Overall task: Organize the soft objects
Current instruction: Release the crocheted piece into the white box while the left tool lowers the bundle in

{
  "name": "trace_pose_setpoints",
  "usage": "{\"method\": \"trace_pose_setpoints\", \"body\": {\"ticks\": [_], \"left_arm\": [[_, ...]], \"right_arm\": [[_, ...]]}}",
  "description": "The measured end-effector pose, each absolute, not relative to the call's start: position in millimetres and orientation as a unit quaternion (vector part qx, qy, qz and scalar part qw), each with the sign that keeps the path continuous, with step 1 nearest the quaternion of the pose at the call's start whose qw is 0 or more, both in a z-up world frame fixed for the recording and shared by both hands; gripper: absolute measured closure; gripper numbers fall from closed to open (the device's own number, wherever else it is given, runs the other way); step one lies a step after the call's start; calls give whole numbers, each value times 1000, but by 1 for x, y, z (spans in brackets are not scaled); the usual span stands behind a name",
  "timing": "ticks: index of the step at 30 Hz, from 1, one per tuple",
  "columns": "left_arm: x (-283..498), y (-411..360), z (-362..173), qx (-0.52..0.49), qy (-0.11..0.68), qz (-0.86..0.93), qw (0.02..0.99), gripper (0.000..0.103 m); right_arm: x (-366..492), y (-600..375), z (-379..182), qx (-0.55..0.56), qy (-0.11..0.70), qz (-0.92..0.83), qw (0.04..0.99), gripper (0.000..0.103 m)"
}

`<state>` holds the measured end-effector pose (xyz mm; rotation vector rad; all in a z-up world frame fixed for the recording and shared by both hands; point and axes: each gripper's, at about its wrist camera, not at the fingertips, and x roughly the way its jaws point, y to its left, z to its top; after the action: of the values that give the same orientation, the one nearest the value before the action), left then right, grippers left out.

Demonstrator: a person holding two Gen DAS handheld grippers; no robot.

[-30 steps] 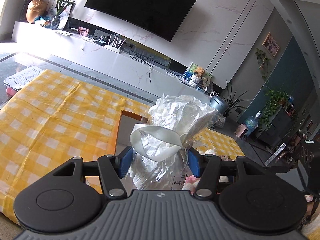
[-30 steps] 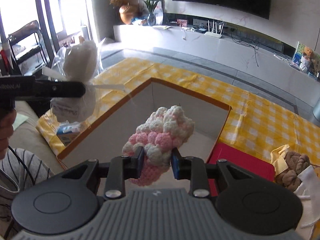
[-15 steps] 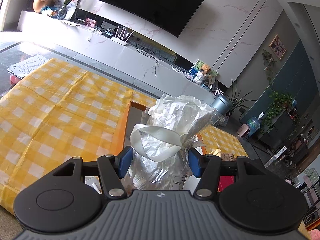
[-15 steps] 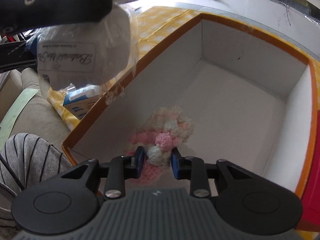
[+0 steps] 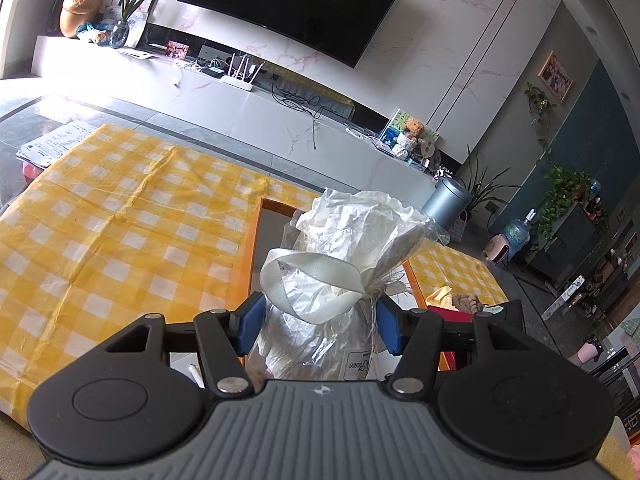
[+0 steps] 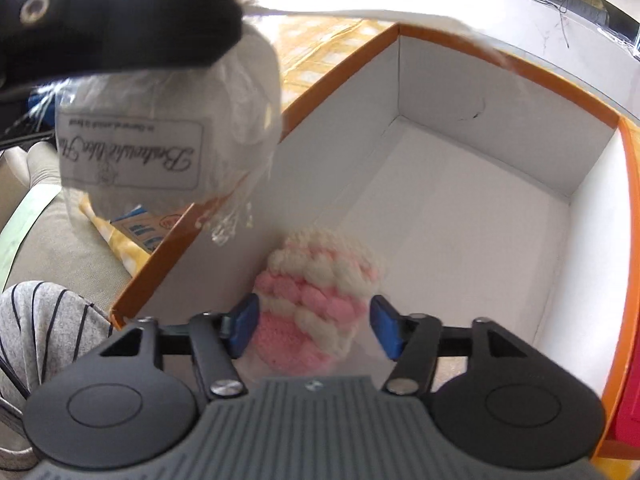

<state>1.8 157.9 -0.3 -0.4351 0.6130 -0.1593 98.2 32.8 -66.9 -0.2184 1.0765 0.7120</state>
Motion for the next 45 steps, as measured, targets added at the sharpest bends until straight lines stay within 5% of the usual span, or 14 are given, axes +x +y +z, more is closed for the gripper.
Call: {"method": "trace_pose_setpoints", "body": {"ticks": [8, 24, 36, 38, 41, 45], "left_arm": [[2, 152, 0, -202, 295, -89, 930, 36], [31, 78, -37, -116, 394, -103, 906, 37], [49, 50, -86, -154, 511, -127, 836, 37], [46, 48, -84, -138, 503, -134, 842, 32], [39, 39, -78, -85, 488, -135, 858, 11], [13, 29, -64, -15, 417, -155, 896, 6]], "right_arm": [[65, 18, -36, -167, 425, 345, 820, 11], [77, -129, 19, -79, 335, 221, 912, 11], [74, -141, 21, -53, 314, 206, 925, 11], [74, -141, 18, -52, 314, 208, 925, 11], [74, -140, 18, -54, 315, 207, 925, 11], [73, -137, 16, -64, 316, 205, 924, 11]]}}
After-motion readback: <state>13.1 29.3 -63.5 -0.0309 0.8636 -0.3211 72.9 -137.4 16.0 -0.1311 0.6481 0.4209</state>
